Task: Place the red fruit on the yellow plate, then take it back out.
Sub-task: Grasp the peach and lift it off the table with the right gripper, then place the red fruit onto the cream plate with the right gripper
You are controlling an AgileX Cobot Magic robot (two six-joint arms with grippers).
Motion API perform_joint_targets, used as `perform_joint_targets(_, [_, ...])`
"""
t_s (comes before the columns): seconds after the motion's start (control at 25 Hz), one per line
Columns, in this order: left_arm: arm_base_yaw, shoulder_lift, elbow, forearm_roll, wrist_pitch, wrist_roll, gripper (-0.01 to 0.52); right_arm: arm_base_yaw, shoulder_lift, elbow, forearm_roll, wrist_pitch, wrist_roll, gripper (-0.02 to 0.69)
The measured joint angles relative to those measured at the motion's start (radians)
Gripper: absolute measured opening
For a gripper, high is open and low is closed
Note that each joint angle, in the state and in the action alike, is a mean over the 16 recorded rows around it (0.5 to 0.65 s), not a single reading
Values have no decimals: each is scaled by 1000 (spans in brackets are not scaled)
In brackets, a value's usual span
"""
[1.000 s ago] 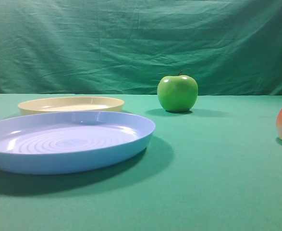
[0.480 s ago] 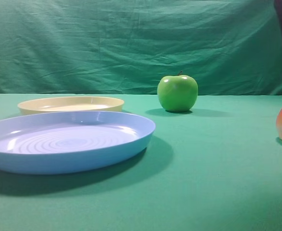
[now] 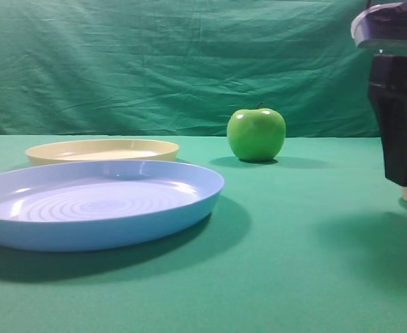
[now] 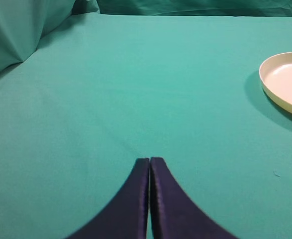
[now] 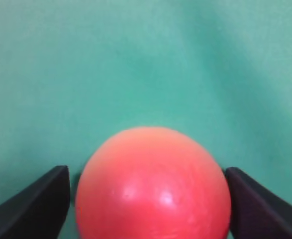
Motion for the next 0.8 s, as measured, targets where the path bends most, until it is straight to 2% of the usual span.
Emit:
perform_joint_targets(0.24, [0, 0, 0, 0, 0, 0, 0, 11, 16, -77, 28, 18, -36, 313])
perform_joint_targets(0.4, [0, 0, 0, 0, 0, 0, 0, 44, 23, -180, 58, 40, -84, 237])
perform_joint_targets(0.8, [0, 0, 0, 0, 0, 0, 0, 180, 128, -610, 142, 114, -253, 203])
